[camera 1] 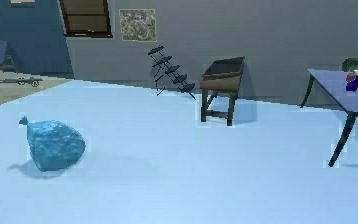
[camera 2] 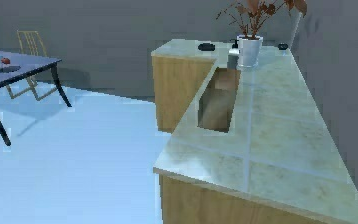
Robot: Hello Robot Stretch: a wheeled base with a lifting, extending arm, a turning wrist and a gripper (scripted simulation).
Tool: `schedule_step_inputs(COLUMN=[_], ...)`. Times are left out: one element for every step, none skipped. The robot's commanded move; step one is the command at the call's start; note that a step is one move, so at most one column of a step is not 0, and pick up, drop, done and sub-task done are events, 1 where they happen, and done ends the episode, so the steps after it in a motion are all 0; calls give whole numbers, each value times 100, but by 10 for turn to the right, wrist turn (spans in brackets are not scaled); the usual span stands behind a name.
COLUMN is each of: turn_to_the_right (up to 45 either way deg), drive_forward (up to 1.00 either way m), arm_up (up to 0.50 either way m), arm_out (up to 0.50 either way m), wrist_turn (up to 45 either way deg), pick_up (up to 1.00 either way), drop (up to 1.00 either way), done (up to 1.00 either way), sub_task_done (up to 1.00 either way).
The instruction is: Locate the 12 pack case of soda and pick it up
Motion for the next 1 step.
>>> schedule_step_inputs(turn_to_the_right=[120], drive_forward=[0], arm_up=[0], arm_out=[0], wrist_turn=[0], pick_up=[0], drop=[0], done=[0], sub_task_done=[0])
